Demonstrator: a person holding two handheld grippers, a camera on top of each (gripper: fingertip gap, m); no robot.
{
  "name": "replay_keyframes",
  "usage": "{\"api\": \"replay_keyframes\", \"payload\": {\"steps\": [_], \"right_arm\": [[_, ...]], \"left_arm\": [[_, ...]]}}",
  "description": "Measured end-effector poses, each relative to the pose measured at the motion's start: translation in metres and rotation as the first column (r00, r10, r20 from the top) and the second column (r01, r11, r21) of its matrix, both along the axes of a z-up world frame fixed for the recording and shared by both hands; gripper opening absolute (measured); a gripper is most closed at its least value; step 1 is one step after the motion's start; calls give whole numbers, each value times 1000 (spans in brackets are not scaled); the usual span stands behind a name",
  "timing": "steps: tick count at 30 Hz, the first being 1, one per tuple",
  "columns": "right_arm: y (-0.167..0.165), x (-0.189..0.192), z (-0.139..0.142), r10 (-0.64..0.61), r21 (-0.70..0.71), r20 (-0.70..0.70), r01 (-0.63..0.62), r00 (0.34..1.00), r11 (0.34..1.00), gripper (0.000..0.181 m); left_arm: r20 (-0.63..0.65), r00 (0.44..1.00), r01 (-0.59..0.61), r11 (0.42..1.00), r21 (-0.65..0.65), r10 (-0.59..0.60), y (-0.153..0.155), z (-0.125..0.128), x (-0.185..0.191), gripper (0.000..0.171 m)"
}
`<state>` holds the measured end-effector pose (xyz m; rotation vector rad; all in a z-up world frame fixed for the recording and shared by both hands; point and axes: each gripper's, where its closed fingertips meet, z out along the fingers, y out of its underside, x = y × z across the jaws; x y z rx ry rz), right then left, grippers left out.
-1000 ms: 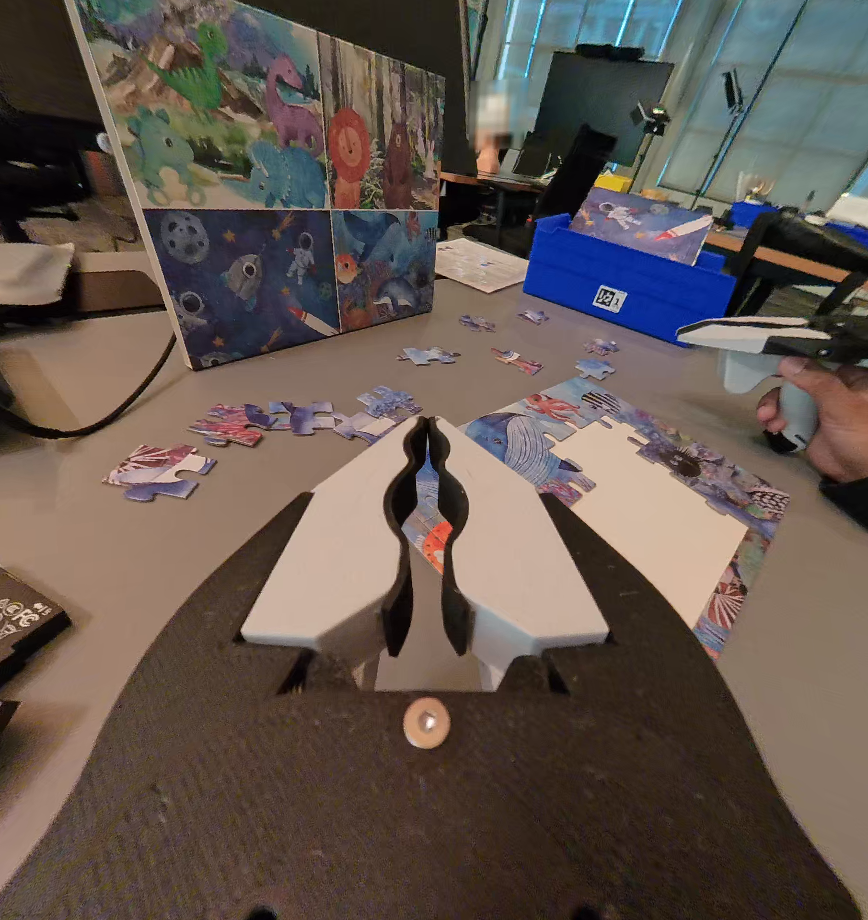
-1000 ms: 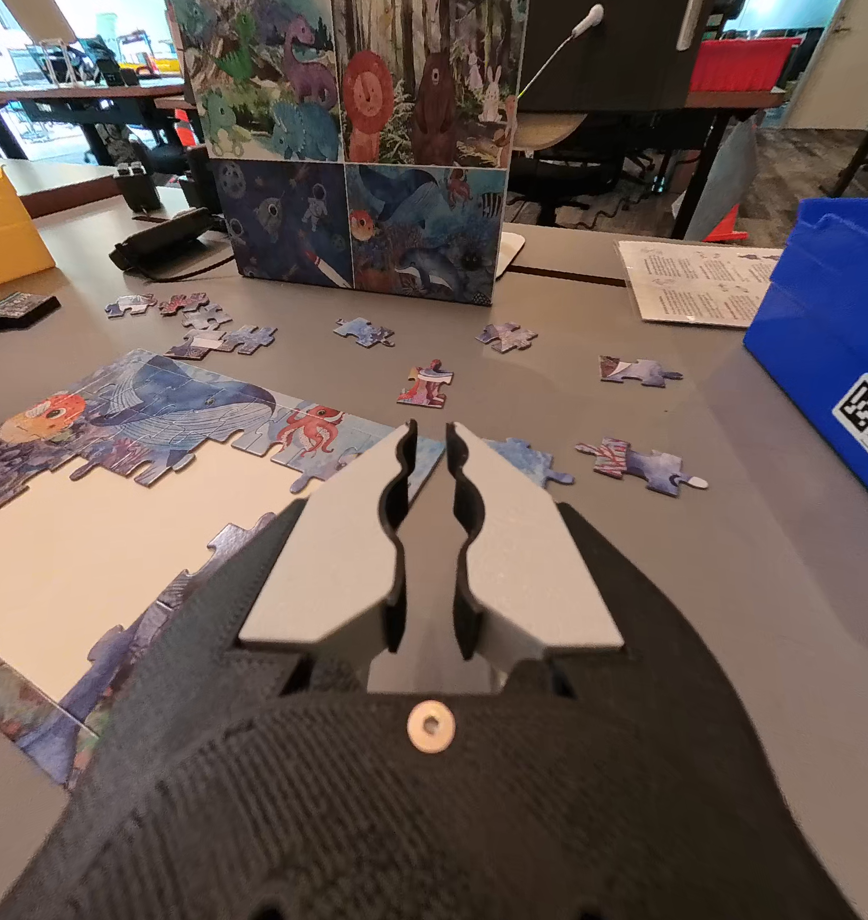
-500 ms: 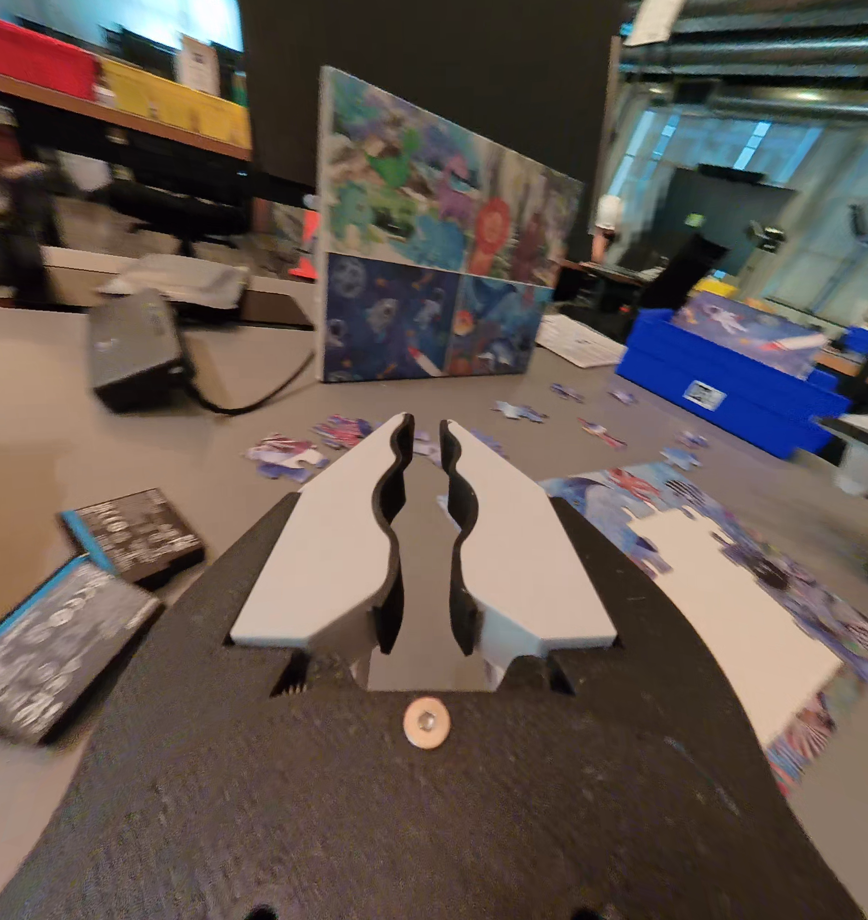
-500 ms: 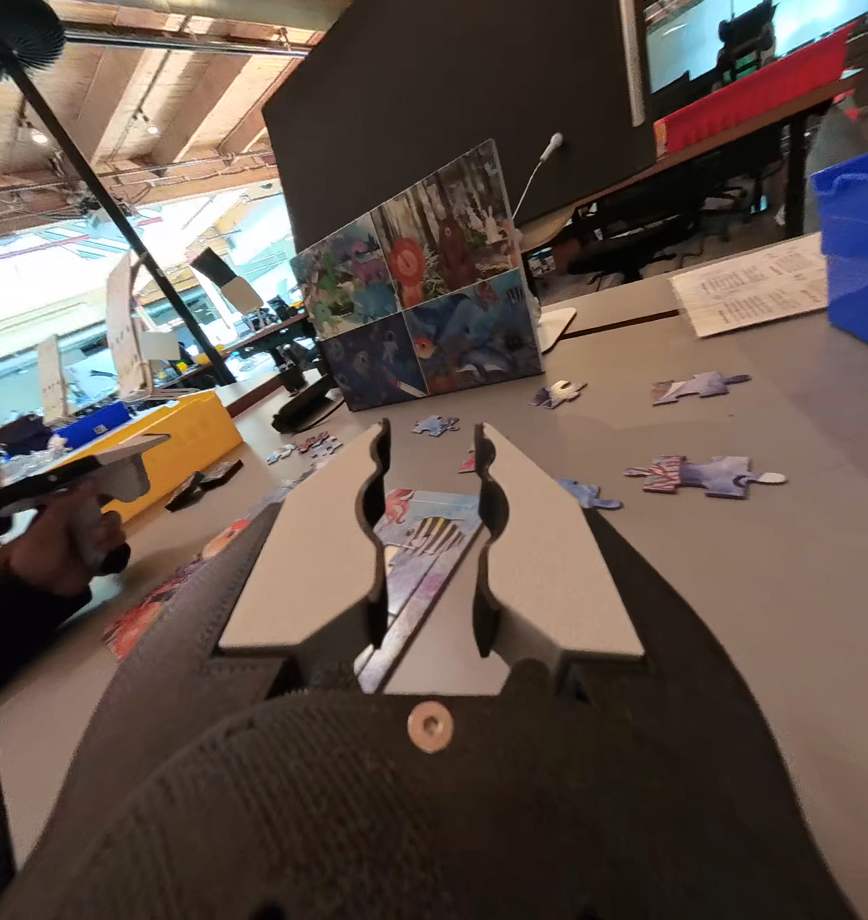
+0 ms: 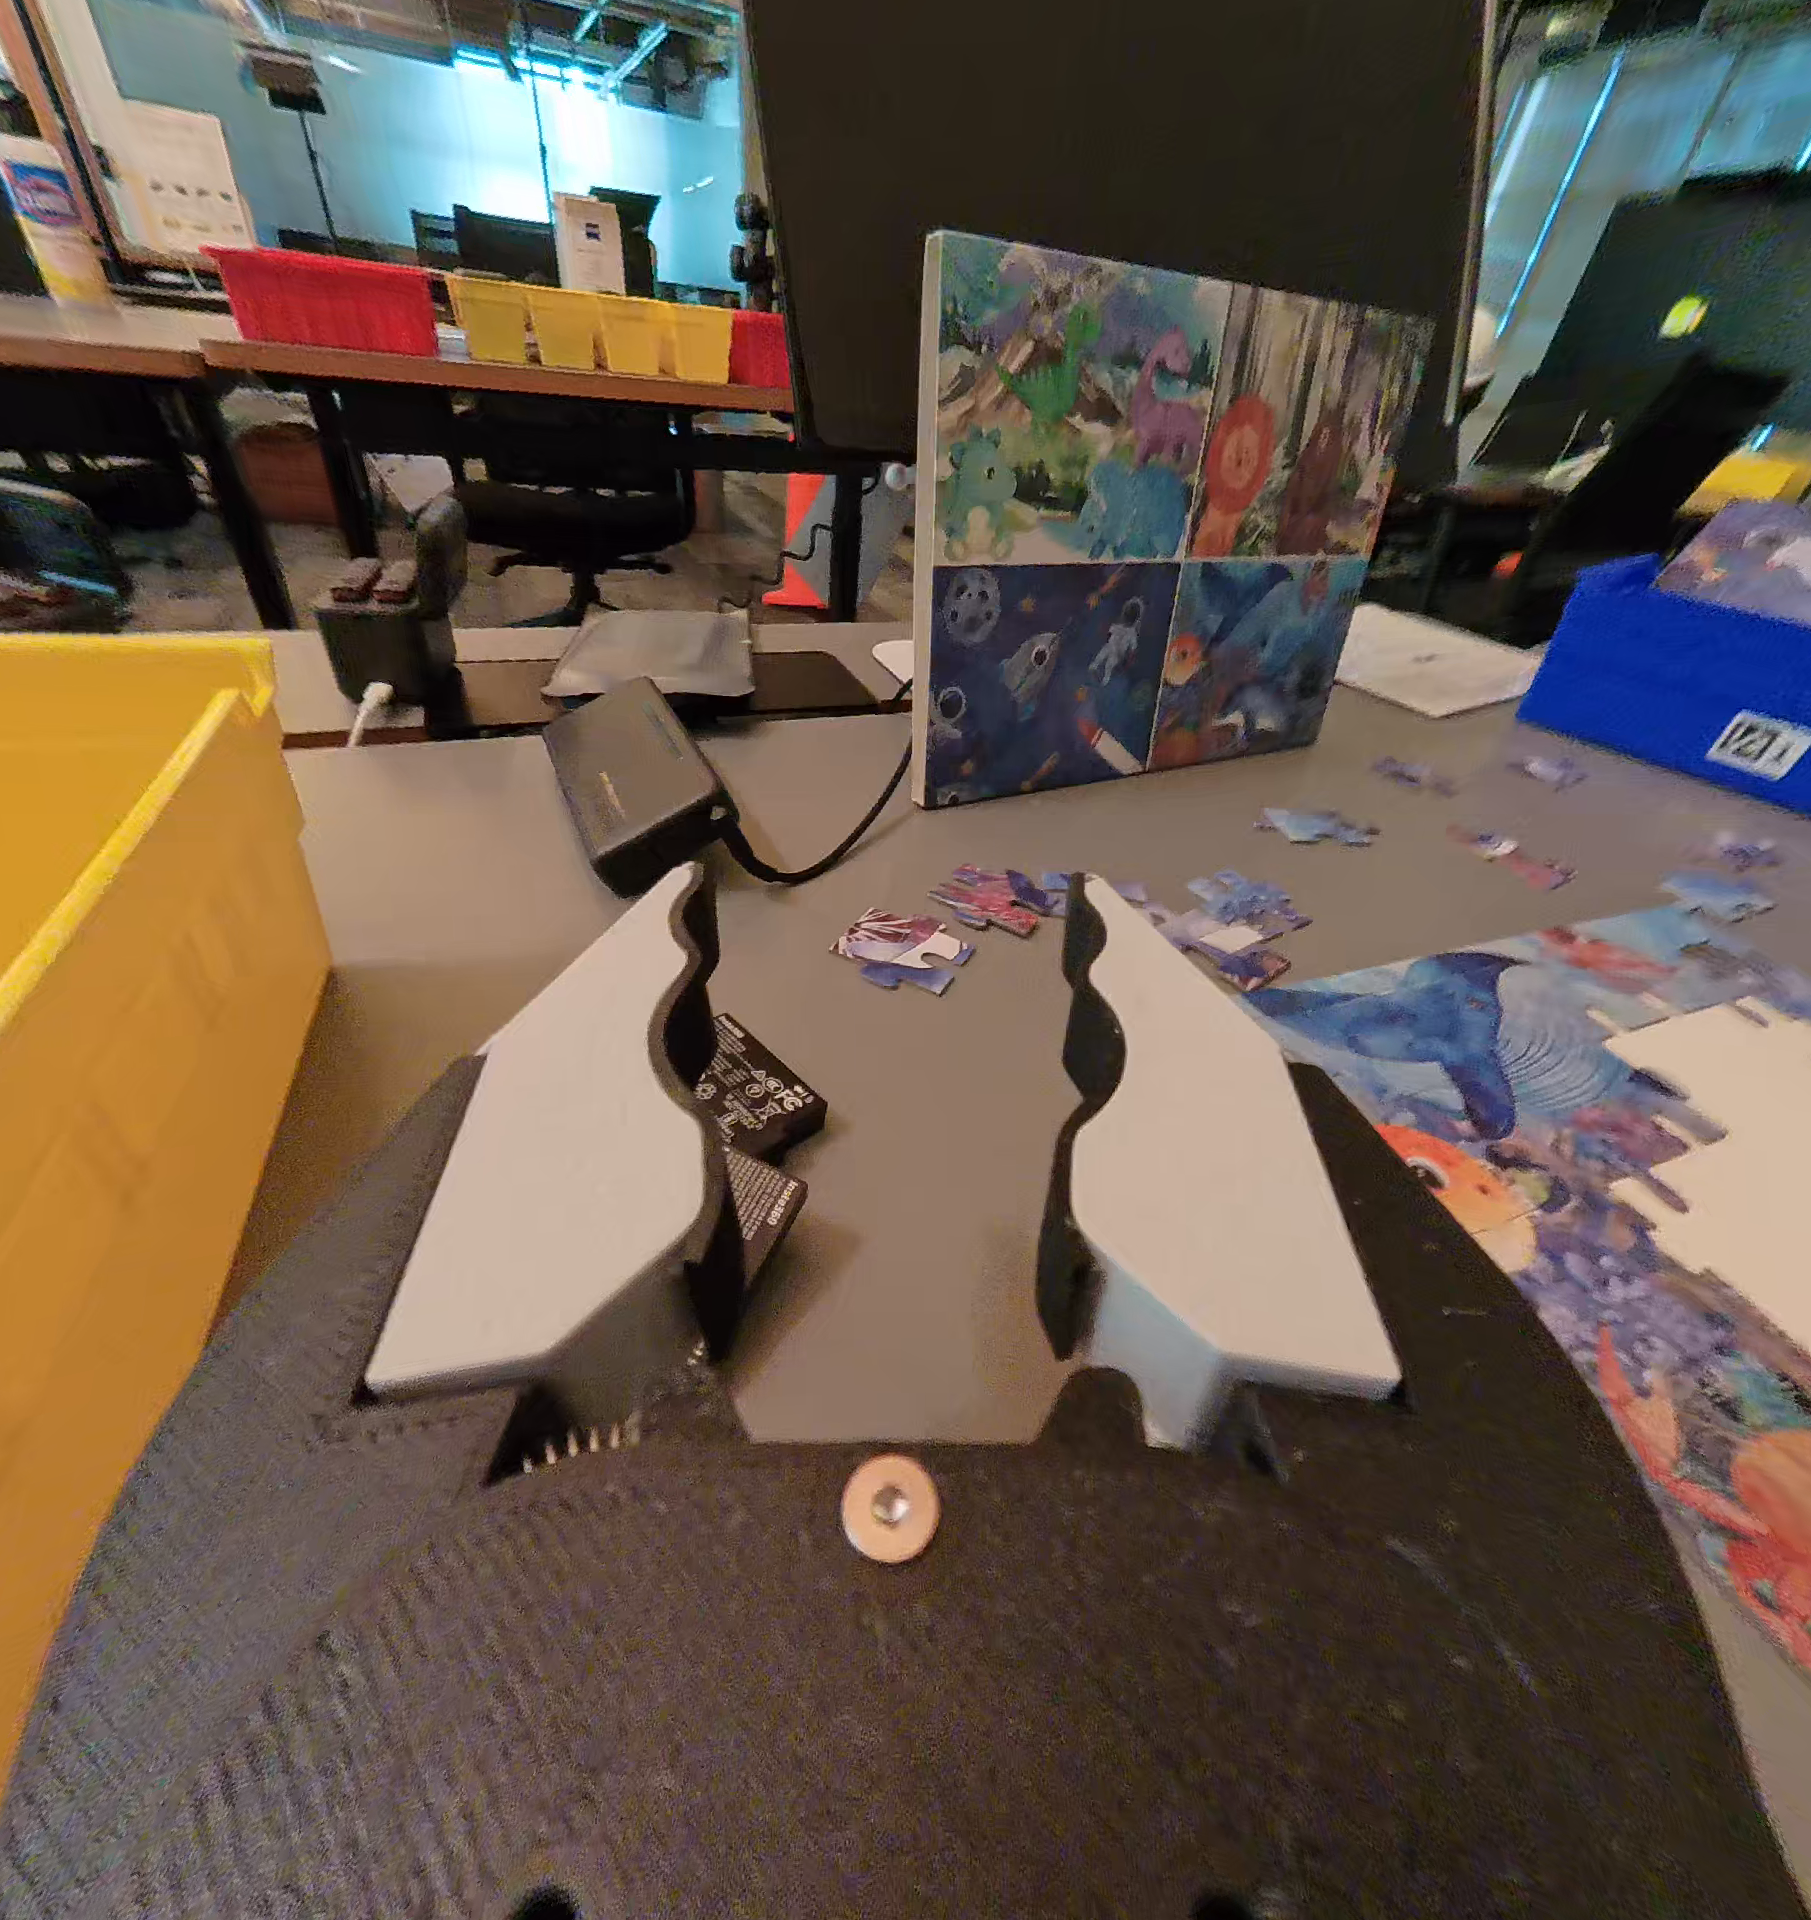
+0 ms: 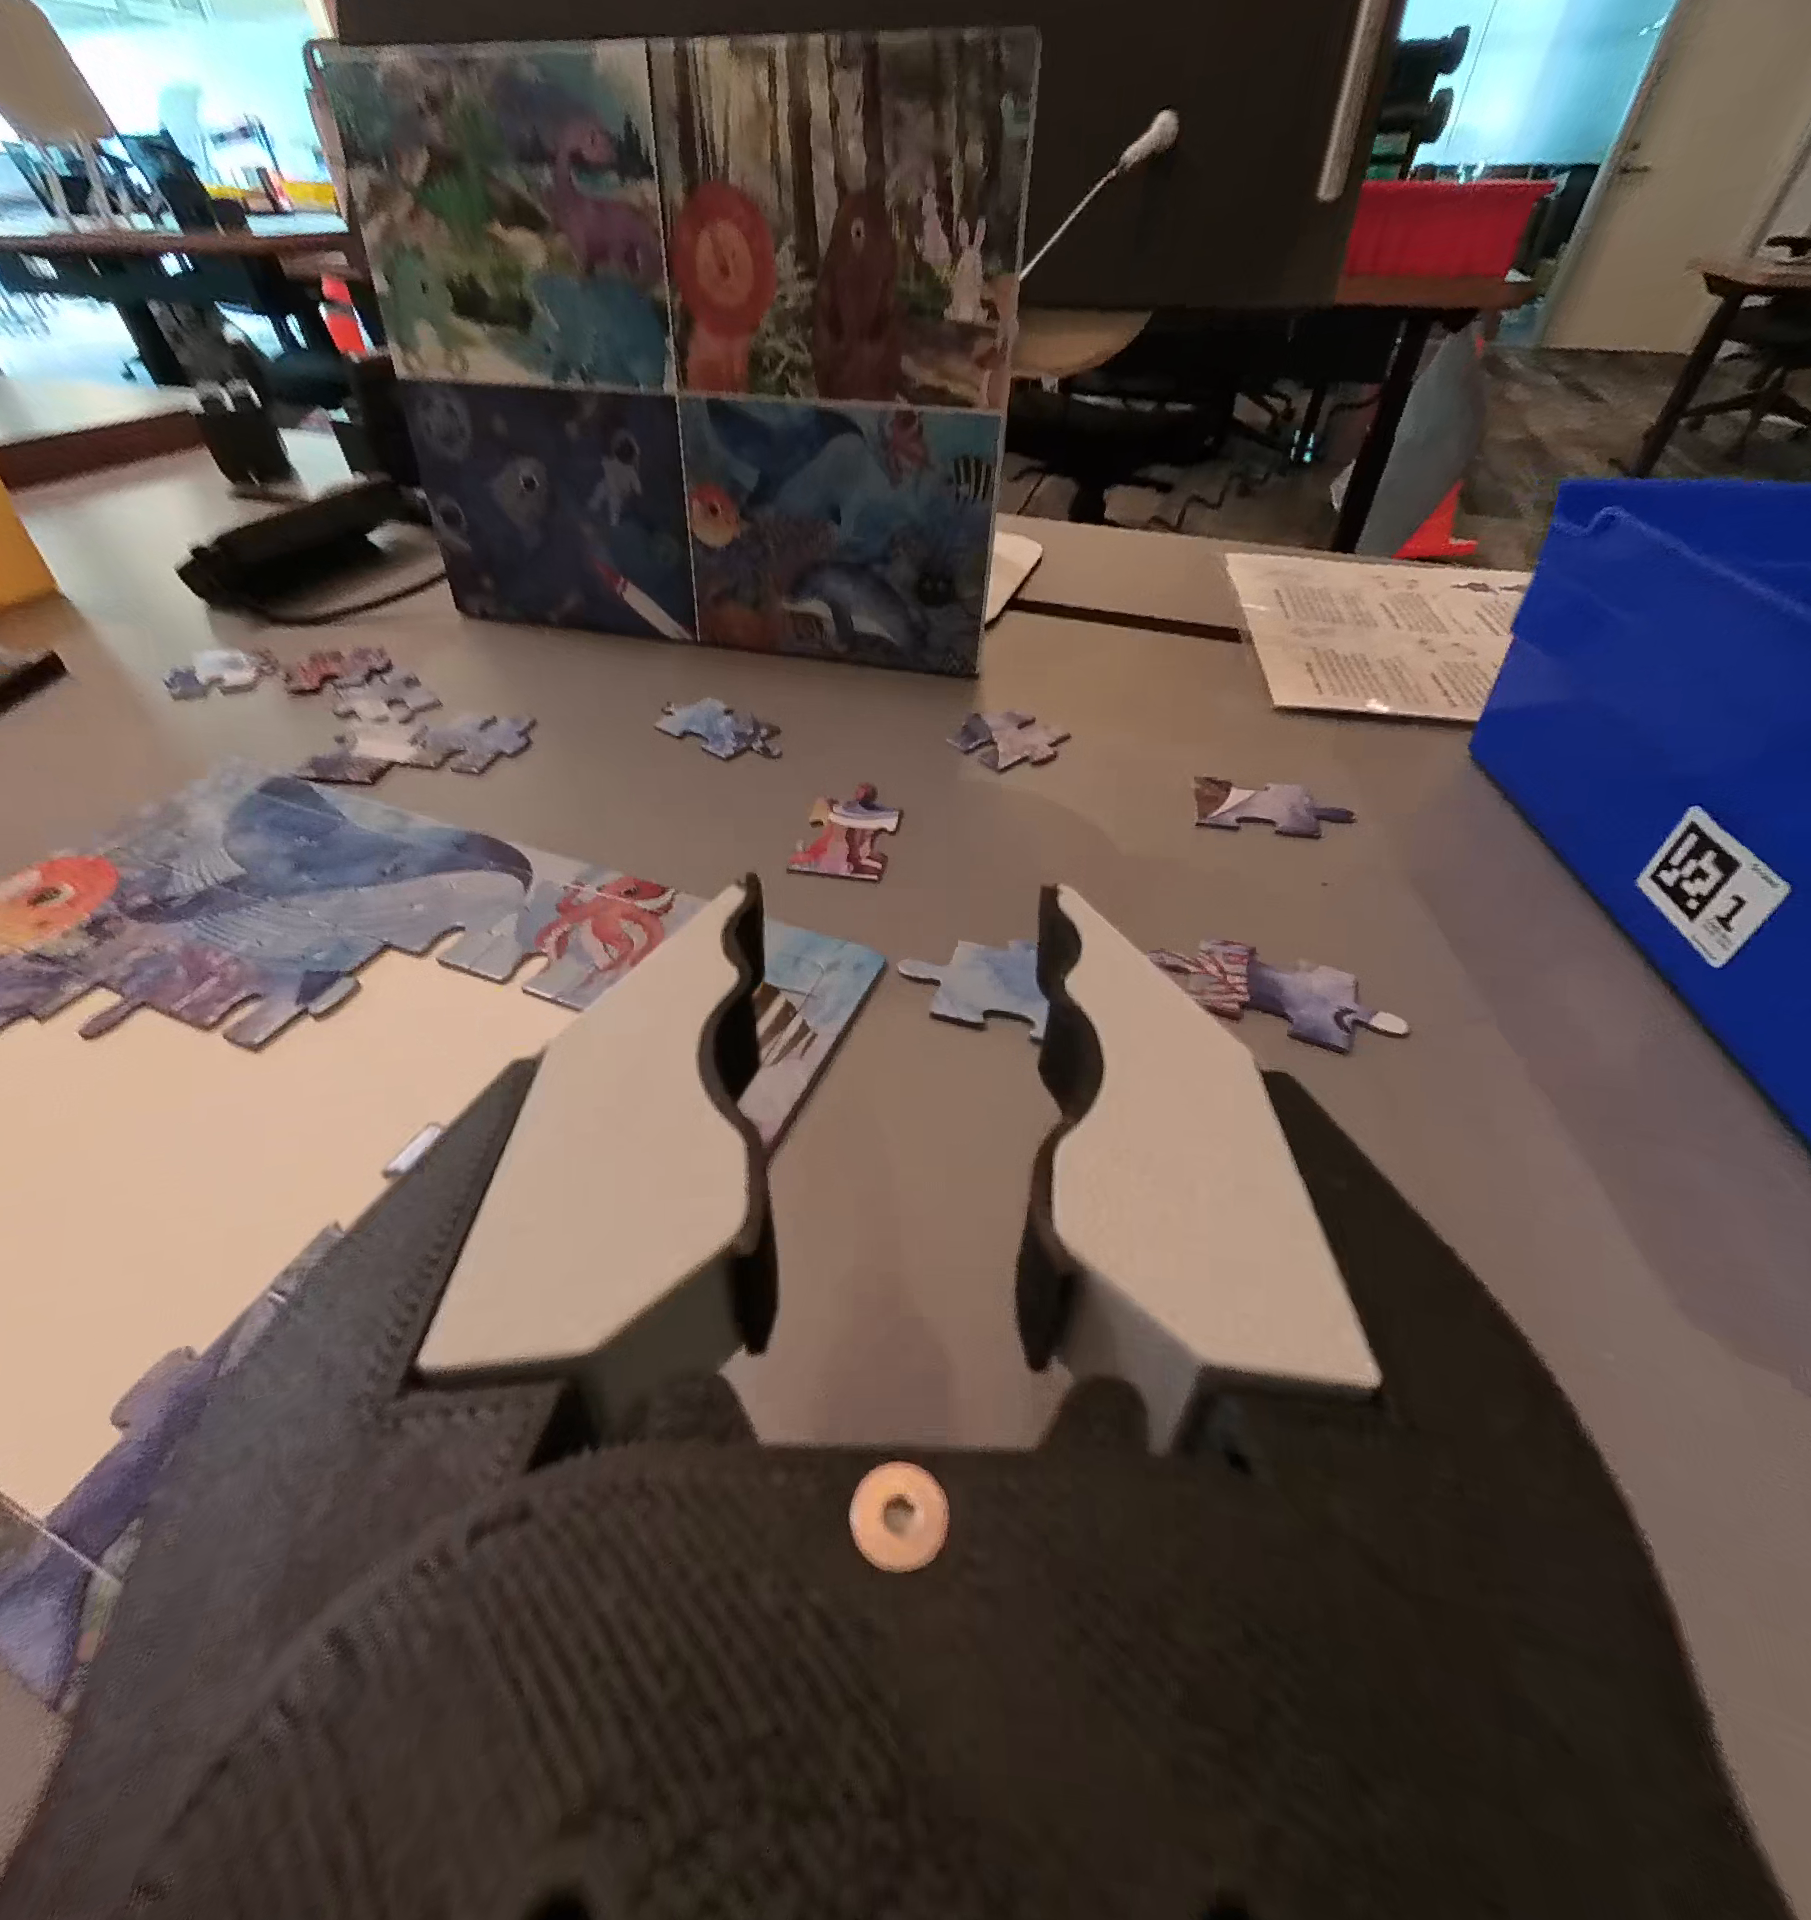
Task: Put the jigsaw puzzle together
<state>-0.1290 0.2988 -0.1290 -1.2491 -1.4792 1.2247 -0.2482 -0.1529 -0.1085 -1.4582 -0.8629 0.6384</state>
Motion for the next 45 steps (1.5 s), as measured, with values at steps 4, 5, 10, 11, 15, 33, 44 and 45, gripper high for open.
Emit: {"api": "replay_keyframes", "payload": {"steps": [4,5,10,11,15,33,44,45], "right_arm": [[-4,-1,-3,-8,58,11,7,1000,998,14],[-5,0,-2,-3,61,3,2,1000,998,1],[4,3,6,-8,-32,-34,7,999,999,0],[6,4,8,-14,-53,-44,11,999,999,4],[13,6,12,-25,-108,-65,18,998,994,13],[11,5,11,-3,-122,-56,-4,998,993,16],[10,5,10,3,-121,-51,-9,999,993,17],[10,5,10,3,-121,-51,-9,999,993,17]], "left_arm": [[18,1000,22,998,55,-23,0,1,0,65],[10,999,30,998,56,-31,0,3,2,56],[-59,997,44,997,63,-40,-5,15,11,0],[-64,997,37,997,73,-32,-6,17,11,0],[-45,998,35,996,79,-32,-6,14,8,0],[2,992,122,990,66,-122,11,4,11,5],[19,991,135,989,61,-136,13,1,10,6],[18,991,134,989,61,-136,13,1,10,6]]}}
